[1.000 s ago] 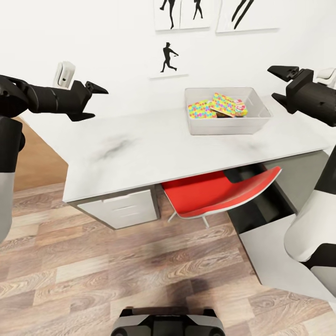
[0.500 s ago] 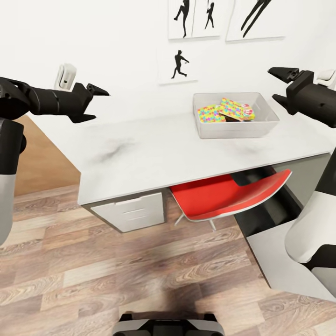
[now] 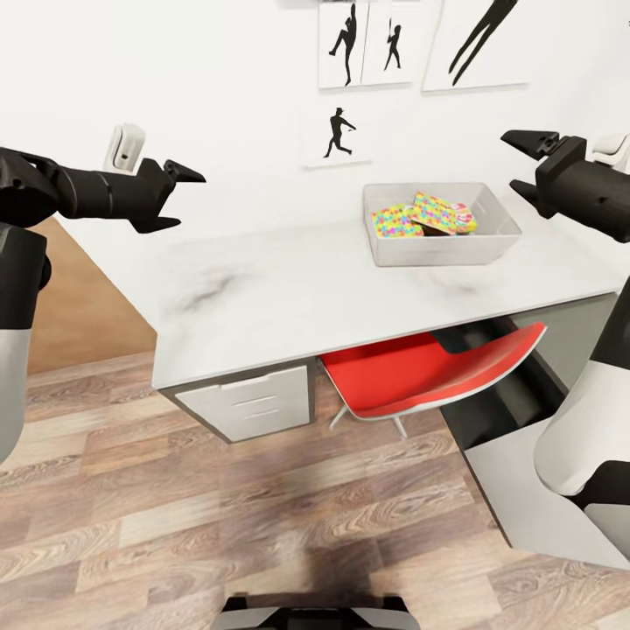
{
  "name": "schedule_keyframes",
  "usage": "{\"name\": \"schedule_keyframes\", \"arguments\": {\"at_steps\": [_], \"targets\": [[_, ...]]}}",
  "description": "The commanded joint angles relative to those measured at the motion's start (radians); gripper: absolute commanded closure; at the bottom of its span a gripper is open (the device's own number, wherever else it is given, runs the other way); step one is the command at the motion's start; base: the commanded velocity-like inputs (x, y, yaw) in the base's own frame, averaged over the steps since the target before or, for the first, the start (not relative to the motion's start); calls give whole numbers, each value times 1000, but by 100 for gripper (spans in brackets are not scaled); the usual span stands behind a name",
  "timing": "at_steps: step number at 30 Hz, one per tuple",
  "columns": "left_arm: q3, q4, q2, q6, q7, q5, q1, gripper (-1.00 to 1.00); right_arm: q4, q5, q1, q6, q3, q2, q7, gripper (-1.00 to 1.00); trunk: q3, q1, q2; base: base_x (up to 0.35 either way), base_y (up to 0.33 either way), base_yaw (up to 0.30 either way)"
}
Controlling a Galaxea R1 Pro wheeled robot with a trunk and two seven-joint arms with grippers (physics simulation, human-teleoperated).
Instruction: Put all the toys in the child's room - the three board games (two on the bed and one on the table), the two jigsaw puzzles on the table, and the tennis ball on the table - inside the toy box on the table in the child's room.
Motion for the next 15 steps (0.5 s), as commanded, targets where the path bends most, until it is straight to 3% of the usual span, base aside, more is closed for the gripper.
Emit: {"name": "schedule_keyframes", "arguments": {"at_steps": [1,8,15], "targets": [[-1,0,0,-1,9,8,-1,-100,-1,-10,0,3,-1,0,-10,-100,0,1,-2,0,7,0],[-2,-1,-3,-1,9,8,1,-100,-1,-10,1,3,-2,-5,-8,-100,12,1,-2,0,67,0],[-3,-1,-7,-2,9,7,2,-100,-1,-11,2,3,-3,-15,-8,-100,23,1,-2,0,214,0]]}}
